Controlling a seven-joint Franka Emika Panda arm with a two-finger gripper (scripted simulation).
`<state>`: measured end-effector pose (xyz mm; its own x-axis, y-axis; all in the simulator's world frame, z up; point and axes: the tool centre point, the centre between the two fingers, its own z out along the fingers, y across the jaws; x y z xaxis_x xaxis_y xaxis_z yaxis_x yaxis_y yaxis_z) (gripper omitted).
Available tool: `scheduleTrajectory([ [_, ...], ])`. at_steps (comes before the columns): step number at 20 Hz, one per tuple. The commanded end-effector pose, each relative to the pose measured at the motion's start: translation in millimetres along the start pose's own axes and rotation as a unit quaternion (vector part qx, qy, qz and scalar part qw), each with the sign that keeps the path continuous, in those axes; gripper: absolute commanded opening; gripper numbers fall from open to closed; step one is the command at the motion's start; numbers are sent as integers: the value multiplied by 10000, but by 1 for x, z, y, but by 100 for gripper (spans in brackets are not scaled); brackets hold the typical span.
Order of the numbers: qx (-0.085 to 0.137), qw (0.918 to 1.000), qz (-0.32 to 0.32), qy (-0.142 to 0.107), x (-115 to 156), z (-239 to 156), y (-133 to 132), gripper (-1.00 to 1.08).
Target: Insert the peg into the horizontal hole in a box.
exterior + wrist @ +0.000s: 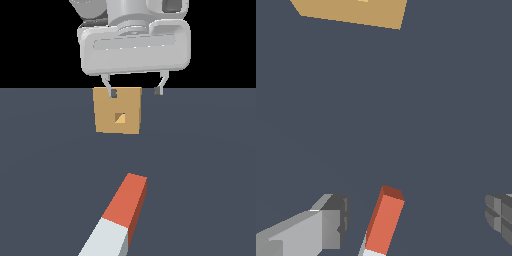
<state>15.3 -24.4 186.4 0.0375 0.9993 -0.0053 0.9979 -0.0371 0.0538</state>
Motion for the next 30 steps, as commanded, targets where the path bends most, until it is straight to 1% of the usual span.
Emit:
scheduleTrajectory([
  [1, 0, 10000, 0, 0, 0, 0, 0, 100],
  [4, 7, 10000, 47, -2, -6, 3, 0, 100],
  [8, 38, 9997, 251, -9, -32, 17, -3, 100],
  [12, 93, 9981, 605, -18, -77, 41, -9, 100],
  [17, 185, 9928, 1181, -29, -149, 81, -27, 100],
  [21, 239, 9883, 1507, -27, -188, 104, -41, 100],
  [25, 269, 9852, 1693, -25, -210, 117, -50, 100],
  [27, 277, 9844, 1735, -23, -215, 120, -52, 100],
  [30, 277, 9844, 1736, -21, -215, 120, -52, 100],
])
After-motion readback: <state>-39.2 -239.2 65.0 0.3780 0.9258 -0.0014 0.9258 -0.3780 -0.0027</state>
